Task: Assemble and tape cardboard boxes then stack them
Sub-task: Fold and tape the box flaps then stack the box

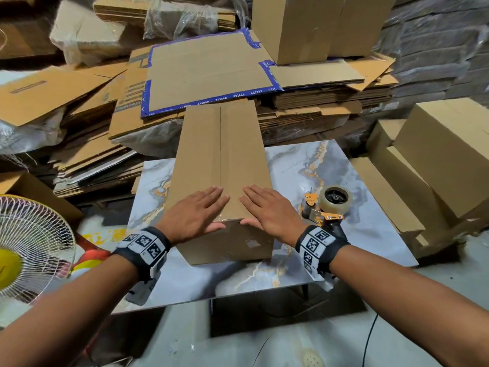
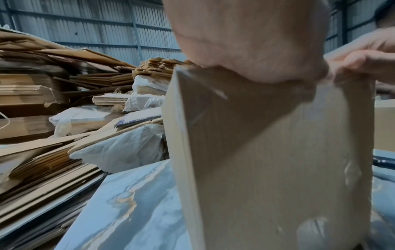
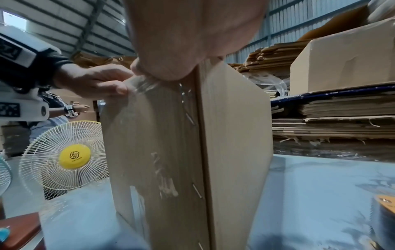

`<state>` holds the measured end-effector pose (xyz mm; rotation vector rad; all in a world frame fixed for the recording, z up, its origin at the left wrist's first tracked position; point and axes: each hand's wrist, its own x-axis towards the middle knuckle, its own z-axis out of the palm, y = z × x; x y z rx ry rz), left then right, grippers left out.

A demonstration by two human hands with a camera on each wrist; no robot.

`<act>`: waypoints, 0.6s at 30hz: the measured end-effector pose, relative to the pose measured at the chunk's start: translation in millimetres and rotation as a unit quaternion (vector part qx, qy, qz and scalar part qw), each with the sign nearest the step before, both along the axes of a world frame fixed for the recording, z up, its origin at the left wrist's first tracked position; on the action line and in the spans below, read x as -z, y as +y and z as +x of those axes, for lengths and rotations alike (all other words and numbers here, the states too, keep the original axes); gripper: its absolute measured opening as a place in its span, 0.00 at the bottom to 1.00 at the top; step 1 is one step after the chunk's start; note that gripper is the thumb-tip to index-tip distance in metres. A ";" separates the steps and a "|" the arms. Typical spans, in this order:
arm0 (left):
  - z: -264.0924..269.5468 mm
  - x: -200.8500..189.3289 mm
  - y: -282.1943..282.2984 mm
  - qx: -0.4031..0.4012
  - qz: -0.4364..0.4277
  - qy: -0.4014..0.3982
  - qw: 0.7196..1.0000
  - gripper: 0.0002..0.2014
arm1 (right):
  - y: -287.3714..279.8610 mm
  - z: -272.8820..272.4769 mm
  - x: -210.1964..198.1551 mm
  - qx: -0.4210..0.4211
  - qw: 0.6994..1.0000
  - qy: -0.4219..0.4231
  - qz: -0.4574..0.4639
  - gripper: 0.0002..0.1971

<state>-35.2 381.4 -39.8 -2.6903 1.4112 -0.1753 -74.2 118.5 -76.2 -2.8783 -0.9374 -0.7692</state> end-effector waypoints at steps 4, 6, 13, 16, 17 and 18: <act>-0.1 7.9 2.2 -0.008 -0.001 0.027 1.000 0.41 | -2.6 2.7 -4.6 -0.014 0.998 -0.002 -0.055 0.37; -2.4 6.3 2.6 -0.016 -0.002 0.041 0.999 0.44 | -2.9 2.6 -7.9 -0.015 0.997 0.027 -0.069 0.39; -4.0 -8.0 22.4 0.021 -0.002 -0.002 1.000 0.40 | 2.0 -8.8 -29.9 0.006 0.993 0.113 -0.025 0.41; 3.7 -8.5 42.2 0.024 0.012 -0.030 0.999 0.38 | 10.8 -6.1 -33.6 0.034 0.994 0.092 -0.053 0.37; 4.8 -6.9 46.8 0.023 0.012 -0.038 0.999 0.39 | 12.0 -4.5 -32.4 0.037 0.994 0.087 -0.063 0.37; 5.0 -4.7 49.4 0.019 0.010 -0.046 0.999 0.39 | 12.1 -3.4 -31.0 0.038 0.993 0.086 -0.067 0.36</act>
